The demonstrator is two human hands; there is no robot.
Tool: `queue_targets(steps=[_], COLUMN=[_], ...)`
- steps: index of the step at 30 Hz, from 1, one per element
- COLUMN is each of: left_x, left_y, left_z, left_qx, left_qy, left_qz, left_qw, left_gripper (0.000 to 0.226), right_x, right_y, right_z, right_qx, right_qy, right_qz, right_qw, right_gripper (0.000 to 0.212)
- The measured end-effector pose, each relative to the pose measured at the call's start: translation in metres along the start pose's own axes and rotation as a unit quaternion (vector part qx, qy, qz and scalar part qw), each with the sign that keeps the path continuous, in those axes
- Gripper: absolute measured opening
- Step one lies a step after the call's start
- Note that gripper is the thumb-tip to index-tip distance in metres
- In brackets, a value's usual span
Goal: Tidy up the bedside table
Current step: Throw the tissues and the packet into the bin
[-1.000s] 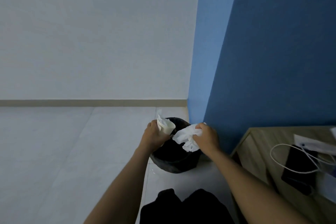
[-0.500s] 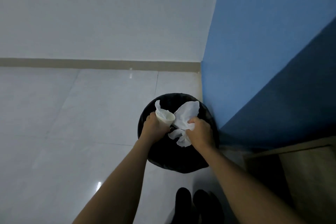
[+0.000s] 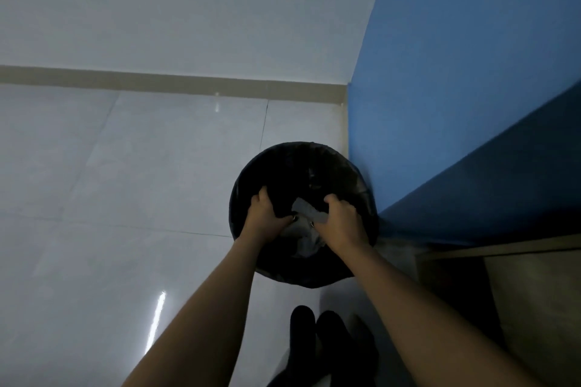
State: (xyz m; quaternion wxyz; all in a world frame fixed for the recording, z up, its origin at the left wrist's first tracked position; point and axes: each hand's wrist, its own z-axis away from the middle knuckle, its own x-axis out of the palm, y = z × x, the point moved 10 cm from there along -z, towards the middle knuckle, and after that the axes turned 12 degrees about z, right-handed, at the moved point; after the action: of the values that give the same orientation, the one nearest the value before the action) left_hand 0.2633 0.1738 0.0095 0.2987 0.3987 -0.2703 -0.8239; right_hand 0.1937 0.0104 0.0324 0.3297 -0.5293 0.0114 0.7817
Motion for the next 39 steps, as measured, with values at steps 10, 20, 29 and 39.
queue_targets(steps=[10,20,29,39], left_x=[0.000,0.133,0.268,0.307], left_y=[0.142,0.263,0.238,0.205], left_z=[0.145,0.360,0.450,0.443], left_qx=[0.152,0.341,0.337,0.224], left_qy=[-0.054,-0.136,-0.136,-0.112], left_qz=[-0.071,-0.096,-0.129,-0.115], left_qw=[0.984,0.925,0.923,0.961], left_gripper=[0.095,0.083,0.093,0.124], right_x=[-0.115,-0.238,-0.237,-0.175], right_y=[0.049,0.203,0.396,0.471], right_z=[0.163,0.386,0.549,0.566], right_qx=[0.057,0.164,0.381,0.502], right_qy=[0.088,0.276,0.380,0.324], right_qz=[-0.043,-0.053,-0.105,-0.226], right_qw=[0.994,0.946,0.836,0.770], right_gripper=[0.032,0.039,0.048,0.096])
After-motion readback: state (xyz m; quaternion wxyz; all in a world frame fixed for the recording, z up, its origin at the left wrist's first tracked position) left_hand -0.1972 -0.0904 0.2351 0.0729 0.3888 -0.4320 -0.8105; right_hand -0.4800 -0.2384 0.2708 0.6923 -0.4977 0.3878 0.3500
